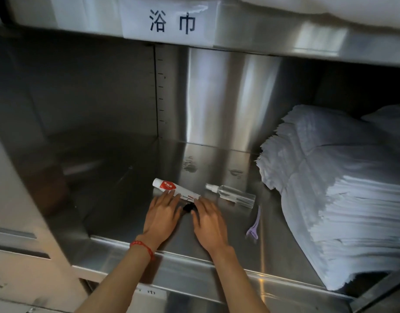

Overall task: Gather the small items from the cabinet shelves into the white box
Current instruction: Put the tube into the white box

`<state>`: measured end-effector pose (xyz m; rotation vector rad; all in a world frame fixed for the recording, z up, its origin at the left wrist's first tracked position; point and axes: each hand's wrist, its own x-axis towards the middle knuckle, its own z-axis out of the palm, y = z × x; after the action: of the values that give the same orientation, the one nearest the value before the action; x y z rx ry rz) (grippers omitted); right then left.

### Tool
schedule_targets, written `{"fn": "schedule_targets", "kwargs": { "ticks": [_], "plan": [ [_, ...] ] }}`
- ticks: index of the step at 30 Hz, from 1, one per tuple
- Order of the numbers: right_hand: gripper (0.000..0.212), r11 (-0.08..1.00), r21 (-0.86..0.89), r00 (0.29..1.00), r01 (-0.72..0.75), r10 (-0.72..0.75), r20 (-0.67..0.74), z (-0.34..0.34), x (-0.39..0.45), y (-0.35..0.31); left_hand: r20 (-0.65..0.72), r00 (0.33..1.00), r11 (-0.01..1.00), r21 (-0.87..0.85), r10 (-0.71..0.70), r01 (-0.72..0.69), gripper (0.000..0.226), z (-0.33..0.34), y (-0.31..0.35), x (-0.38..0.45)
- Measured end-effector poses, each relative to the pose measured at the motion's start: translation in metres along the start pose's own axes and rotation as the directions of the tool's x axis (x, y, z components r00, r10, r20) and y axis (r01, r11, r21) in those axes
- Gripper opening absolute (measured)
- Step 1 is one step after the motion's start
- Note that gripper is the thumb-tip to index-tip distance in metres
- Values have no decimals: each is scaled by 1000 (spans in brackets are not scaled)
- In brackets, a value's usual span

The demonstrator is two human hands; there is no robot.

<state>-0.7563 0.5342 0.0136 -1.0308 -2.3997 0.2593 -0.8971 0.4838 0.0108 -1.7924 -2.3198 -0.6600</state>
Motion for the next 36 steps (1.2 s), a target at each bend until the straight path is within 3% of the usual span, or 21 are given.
{"fn": "schedule_targets", "kwargs": {
  "ticks": [9,18,36],
  "plan": [
    [39,997,-56,999,43,-43,-1,14,7,-7,101,991,996,11,90,-91,47,10,-14,20],
    [42,991,-112,994,72,-63,85,17,7,-4,211,971,990,60,112,-128,49,17,-17,30],
    [41,996,-93,994,4,6,107,10,-17,-8,217,974,997,22,66,-73,50,14,-13,15]
  ]
}}
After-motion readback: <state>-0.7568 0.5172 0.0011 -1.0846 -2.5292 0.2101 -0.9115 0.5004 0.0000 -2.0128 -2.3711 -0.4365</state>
